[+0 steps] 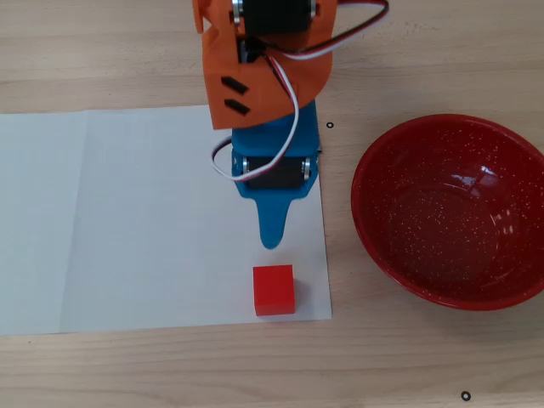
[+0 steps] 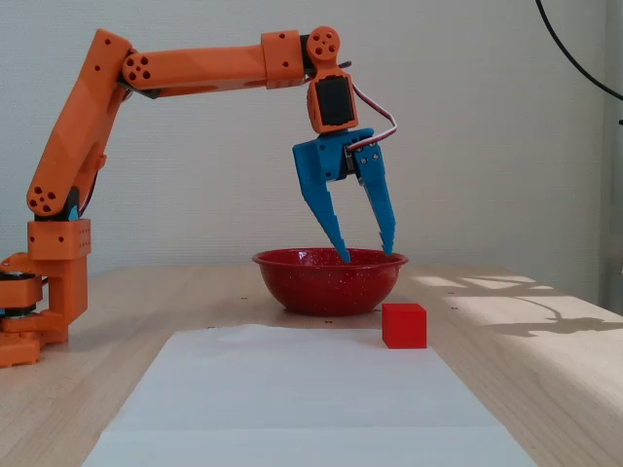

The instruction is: Grasp the red cube and put it in the red bowl

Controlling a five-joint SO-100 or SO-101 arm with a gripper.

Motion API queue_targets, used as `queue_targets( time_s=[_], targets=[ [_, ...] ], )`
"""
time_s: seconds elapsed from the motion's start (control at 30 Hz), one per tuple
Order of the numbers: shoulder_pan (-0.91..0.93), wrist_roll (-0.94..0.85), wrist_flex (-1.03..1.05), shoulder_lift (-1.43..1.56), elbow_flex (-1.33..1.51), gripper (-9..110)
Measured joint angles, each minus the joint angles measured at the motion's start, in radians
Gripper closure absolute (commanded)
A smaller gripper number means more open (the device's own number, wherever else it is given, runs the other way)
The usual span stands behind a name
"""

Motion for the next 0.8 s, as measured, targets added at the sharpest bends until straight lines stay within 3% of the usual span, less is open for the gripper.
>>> queue_targets(
  time_s=[0.3,0.8],
  targets=[
    [-0.002,0.0,0.02,-0.095,-0.049,52],
    [-0.002,0.021,0.003,-0.253,-0.106,42]
  ],
)
